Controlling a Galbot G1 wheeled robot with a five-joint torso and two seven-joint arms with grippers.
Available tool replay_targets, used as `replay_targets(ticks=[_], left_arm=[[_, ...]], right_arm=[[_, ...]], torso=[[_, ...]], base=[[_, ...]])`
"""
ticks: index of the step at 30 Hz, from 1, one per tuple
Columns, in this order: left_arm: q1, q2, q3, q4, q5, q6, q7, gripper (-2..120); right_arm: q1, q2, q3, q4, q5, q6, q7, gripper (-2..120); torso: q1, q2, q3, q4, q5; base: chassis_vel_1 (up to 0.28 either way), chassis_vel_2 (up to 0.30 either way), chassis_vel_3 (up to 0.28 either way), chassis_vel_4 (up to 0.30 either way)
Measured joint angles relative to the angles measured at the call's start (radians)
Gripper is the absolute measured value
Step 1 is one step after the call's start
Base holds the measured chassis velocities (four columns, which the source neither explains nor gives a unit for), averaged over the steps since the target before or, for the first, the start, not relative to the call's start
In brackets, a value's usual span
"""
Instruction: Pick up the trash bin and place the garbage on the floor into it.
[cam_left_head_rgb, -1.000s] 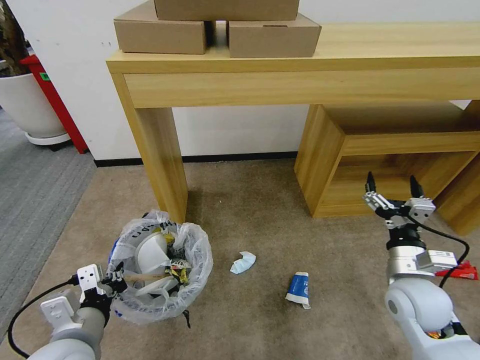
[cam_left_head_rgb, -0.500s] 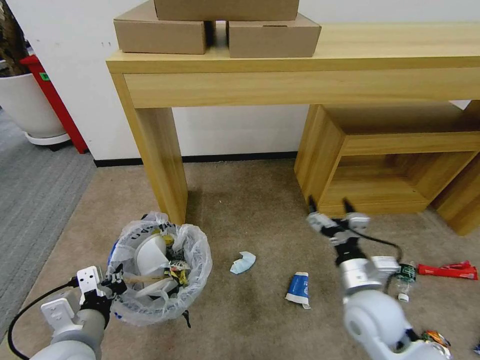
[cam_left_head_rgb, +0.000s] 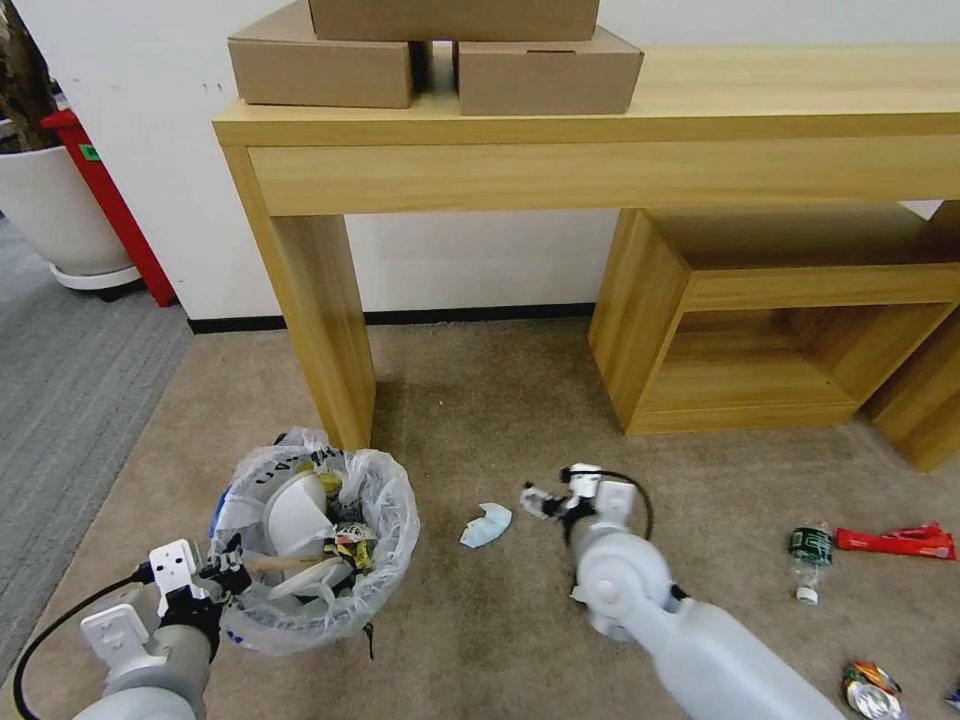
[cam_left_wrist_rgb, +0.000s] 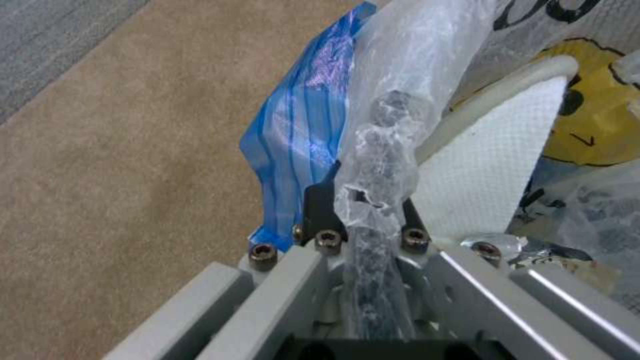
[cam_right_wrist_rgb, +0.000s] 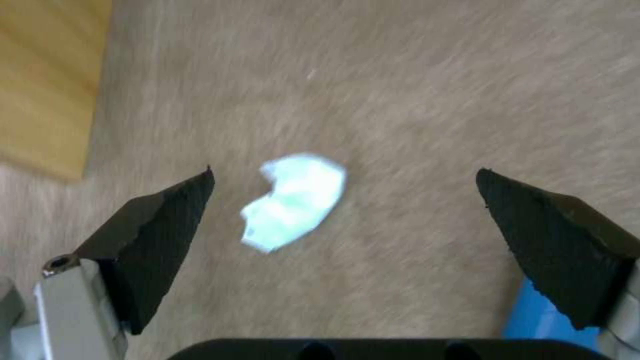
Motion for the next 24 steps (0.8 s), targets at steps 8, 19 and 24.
replay_targets(ticks=[8, 19, 24], left_arm=[[0.006, -0.023, -0.006, 0.004, 0.007, -0.005, 0.0, 0], [0.012, -0.027, -0.016, 0.005, 0.007, -0.011, 0.0, 0], [0.018, -0.026, -0.015, 0.001, 0.005, -0.011, 0.0, 0]], right_arm=[[0.154, 0.147, -0.141, -0.226, 0.006, -0.01, 0.016, 100], [0.194, 0.257, -0.168, -0.442, -0.076, 0.004, -0.006, 100], [0.194, 0.291, -0.159, -0.531, -0.113, 0.02, -0.028, 100]], torso=[[0.0, 0.0, 0.0, 0.0002, 0.0002], [0.0, 0.0, 0.0, -0.0001, 0.0], [0.0, 0.0, 0.0, -0.0001, 0.0001]], base=[[0.0, 0.0, 0.0, 0.0], [0.0, 0.0, 0.0, 0.0], [0.0, 0.0, 0.0, 0.0]])
